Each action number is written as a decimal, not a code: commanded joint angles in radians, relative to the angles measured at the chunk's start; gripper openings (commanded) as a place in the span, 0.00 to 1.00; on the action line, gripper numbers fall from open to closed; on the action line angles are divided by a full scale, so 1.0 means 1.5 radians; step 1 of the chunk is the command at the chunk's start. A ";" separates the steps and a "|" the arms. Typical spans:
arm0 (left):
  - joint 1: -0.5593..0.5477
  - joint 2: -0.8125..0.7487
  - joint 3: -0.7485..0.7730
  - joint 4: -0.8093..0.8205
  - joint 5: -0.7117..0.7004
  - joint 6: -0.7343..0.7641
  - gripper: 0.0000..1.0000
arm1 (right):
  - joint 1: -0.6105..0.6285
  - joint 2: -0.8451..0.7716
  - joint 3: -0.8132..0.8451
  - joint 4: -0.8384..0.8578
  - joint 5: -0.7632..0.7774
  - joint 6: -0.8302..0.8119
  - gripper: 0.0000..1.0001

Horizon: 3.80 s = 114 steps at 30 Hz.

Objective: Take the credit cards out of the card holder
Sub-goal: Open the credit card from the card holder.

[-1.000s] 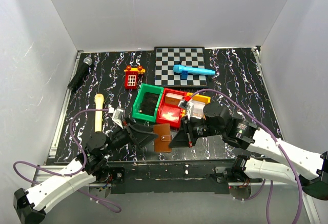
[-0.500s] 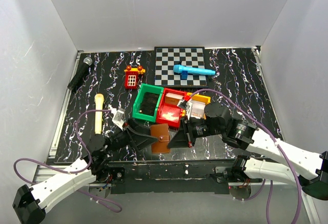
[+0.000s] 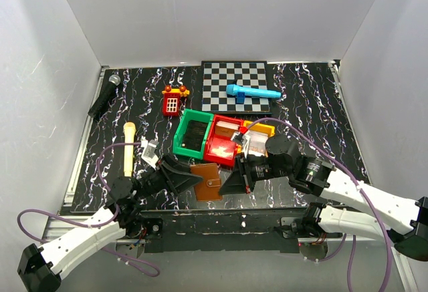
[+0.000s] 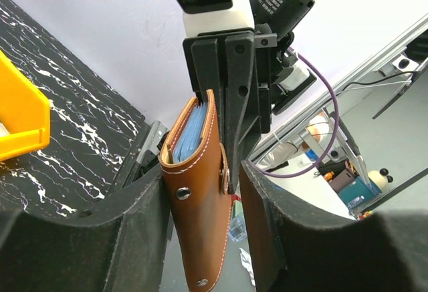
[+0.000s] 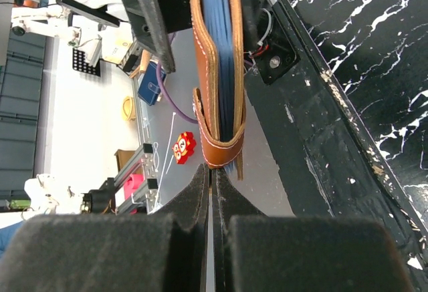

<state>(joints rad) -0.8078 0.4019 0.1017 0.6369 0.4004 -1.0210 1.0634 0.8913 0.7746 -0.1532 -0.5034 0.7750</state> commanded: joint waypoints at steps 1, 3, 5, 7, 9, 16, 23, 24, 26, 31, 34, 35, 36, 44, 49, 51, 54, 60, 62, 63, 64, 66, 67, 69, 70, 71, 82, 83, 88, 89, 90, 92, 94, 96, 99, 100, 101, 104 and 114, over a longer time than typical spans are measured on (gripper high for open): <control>0.003 -0.012 -0.003 0.015 0.005 -0.006 0.41 | -0.010 -0.011 -0.008 0.033 0.000 -0.001 0.01; 0.002 -0.012 -0.002 0.009 0.005 -0.005 0.37 | -0.015 -0.013 -0.011 0.033 0.000 0.000 0.01; 0.003 -0.009 0.000 0.006 0.008 -0.004 0.31 | -0.016 -0.013 -0.012 0.032 0.000 0.001 0.01; 0.002 -0.002 0.004 0.002 0.013 -0.003 0.28 | -0.017 -0.011 -0.011 0.032 0.000 0.002 0.01; 0.002 0.008 0.008 0.002 0.018 -0.002 0.23 | -0.017 -0.007 -0.006 0.025 0.003 0.002 0.01; 0.003 0.021 0.066 -0.103 0.019 0.031 0.01 | -0.017 0.006 0.098 -0.131 0.048 -0.065 0.42; 0.001 0.075 0.251 -0.444 -0.092 0.111 0.00 | -0.010 0.008 0.234 -0.379 0.250 -0.140 0.58; 0.002 0.092 0.269 -0.469 -0.106 0.113 0.00 | -0.001 0.018 0.249 -0.401 0.288 -0.143 0.58; 0.001 0.130 0.308 -0.528 -0.133 0.111 0.00 | 0.050 0.047 0.292 -0.444 0.400 -0.146 0.58; -0.015 0.213 0.413 -0.695 -0.244 0.080 0.00 | 0.158 0.188 0.451 -0.615 0.715 -0.081 0.57; -0.029 0.242 0.470 -0.770 -0.309 0.054 0.00 | 0.210 0.255 0.512 -0.684 0.848 -0.050 0.58; -0.033 0.253 0.490 -0.789 -0.322 0.048 0.00 | 0.222 0.264 0.517 -0.672 0.863 -0.056 0.58; -0.036 0.261 0.509 -0.803 -0.330 0.047 0.00 | 0.224 0.270 0.522 -0.654 0.855 -0.066 0.59; -0.064 0.282 0.565 -0.817 -0.360 0.027 0.00 | 0.227 0.318 0.538 -0.581 0.821 -0.067 0.61; -0.081 0.300 0.572 -0.818 -0.374 0.022 0.00 | 0.240 0.323 0.536 -0.515 0.813 -0.078 0.59; -0.087 0.308 0.575 -0.826 -0.384 0.017 0.00 | 0.243 0.350 0.566 -0.539 0.820 -0.077 0.59; -0.094 0.311 0.582 -0.835 -0.394 0.003 0.00 | 0.243 0.381 0.593 -0.560 0.820 -0.079 0.59; -0.104 0.306 0.590 -0.848 -0.415 -0.019 0.00 | 0.243 0.401 0.587 -0.551 0.813 -0.067 0.57; -0.106 0.306 0.592 -0.849 -0.416 -0.024 0.00 | 0.243 0.408 0.588 -0.554 0.813 -0.063 0.56; -0.107 0.306 0.594 -0.849 -0.416 -0.024 0.00 | 0.243 0.412 0.590 -0.556 0.814 -0.062 0.56; -0.108 0.308 0.594 -0.849 -0.415 -0.025 0.00 | 0.243 0.414 0.592 -0.560 0.815 -0.060 0.56; -0.110 0.309 0.597 -0.849 -0.414 -0.027 0.00 | 0.243 0.419 0.594 -0.561 0.815 -0.059 0.55; -0.112 0.309 0.598 -0.848 -0.414 -0.028 0.00 | 0.243 0.422 0.596 -0.563 0.815 -0.057 0.54; -0.115 0.309 0.597 -0.848 -0.415 -0.032 0.00 | 0.243 0.428 0.598 -0.567 0.813 -0.056 0.53; -0.116 0.308 0.596 -0.848 -0.415 -0.034 0.00 | 0.243 0.430 0.598 -0.569 0.811 -0.055 0.52; -0.117 0.306 0.596 -0.848 -0.416 -0.035 0.00 | 0.244 0.431 0.597 -0.570 0.810 -0.054 0.51; -0.123 0.302 0.595 -0.847 -0.416 -0.049 0.00 | 0.243 0.459 0.609 -0.600 0.817 -0.047 0.43; -0.123 0.303 0.594 -0.846 -0.416 -0.048 0.00 | 0.243 0.460 0.610 -0.602 0.818 -0.046 0.43; -0.124 0.300 0.591 -0.845 -0.419 -0.046 0.00 | 0.243 0.468 0.611 -0.612 0.822 -0.046 0.39; -0.124 0.301 0.591 -0.846 -0.419 -0.046 0.00 | 0.243 0.471 0.613 -0.615 0.822 -0.046 0.39; -0.124 0.300 0.590 -0.845 -0.419 -0.047 0.00 | 0.243 0.472 0.614 -0.616 0.822 -0.047 0.38; -0.124 0.296 0.589 -0.844 -0.419 -0.050 0.00 | 0.243 0.477 0.615 -0.619 0.822 -0.049 0.36; -0.124 0.294 0.586 -0.843 -0.419 -0.051 0.00 | 0.243 0.483 0.616 -0.620 0.822 -0.049 0.32; -0.124 0.291 0.586 -0.843 -0.419 -0.051 0.00 | 0.242 0.486 0.616 -0.623 0.823 -0.049 0.29; -0.124 0.289 0.586 -0.842 -0.421 -0.051 0.00 | 0.243 0.489 0.617 -0.623 0.823 -0.049 0.22; -0.124 0.289 0.585 -0.843 -0.421 -0.052 0.00 | 0.243 0.489 0.617 -0.624 0.824 -0.050 0.19; -0.125 0.290 0.583 -0.843 -0.422 -0.051 0.00 | 0.243 0.489 0.617 -0.623 0.823 -0.051 0.17; -0.124 0.291 0.582 -0.842 -0.422 -0.052 0.00 | 0.243 0.489 0.617 -0.625 0.822 -0.050 0.15; -0.124 0.285 0.580 -0.844 -0.431 -0.045 0.00 | 0.242 0.479 0.609 -0.622 0.814 -0.053 0.02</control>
<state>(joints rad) -0.9859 0.8768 0.9554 -0.6876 -0.2382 -1.0752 1.4349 1.6096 1.6798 -1.0298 0.6975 0.6960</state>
